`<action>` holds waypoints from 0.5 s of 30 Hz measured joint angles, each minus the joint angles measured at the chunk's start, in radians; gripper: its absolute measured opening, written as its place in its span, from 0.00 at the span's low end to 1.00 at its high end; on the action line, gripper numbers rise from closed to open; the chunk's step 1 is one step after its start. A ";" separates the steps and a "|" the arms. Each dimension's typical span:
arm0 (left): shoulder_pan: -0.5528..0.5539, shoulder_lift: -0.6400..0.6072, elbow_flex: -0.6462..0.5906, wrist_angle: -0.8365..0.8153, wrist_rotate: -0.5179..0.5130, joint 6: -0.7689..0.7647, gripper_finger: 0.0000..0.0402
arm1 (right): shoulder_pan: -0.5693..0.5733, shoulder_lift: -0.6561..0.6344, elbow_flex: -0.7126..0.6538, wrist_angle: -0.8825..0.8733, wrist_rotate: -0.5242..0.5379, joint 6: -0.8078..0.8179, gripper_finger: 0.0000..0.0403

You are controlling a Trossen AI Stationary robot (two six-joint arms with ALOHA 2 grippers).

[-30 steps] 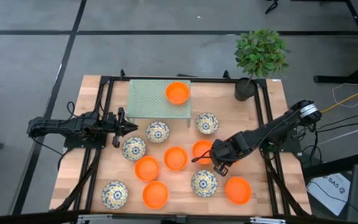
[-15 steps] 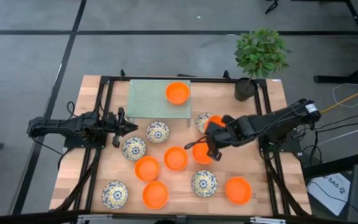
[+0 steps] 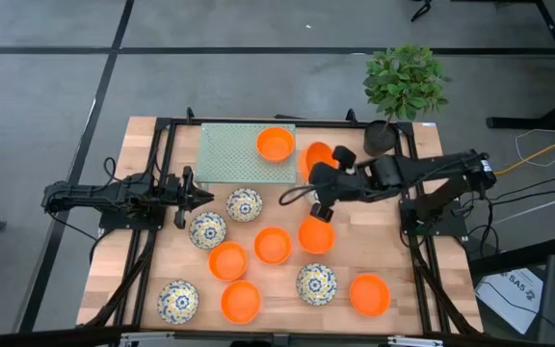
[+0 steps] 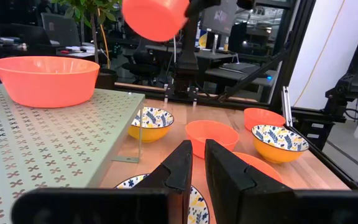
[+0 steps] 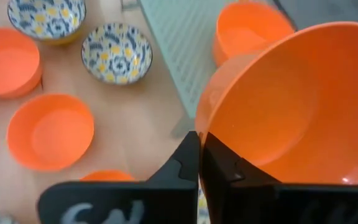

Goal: Pick & Place Mini bowls
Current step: Stack the orange bowl on top of the orange bowl on the shelf

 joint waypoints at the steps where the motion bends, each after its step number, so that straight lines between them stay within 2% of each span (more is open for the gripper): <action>1: 0.000 0.000 0.000 0.000 0.000 0.000 0.09 | -0.008 0.000 0.001 0.020 0.000 -0.023 0.02; 9: 0.000 0.000 0.000 0.000 0.000 0.000 0.09 | -0.065 0.005 0.001 0.166 -0.014 -0.245 0.02; 15: 0.000 0.000 0.000 0.000 0.000 0.000 0.09 | -0.106 0.005 0.001 0.302 -0.095 -0.428 0.02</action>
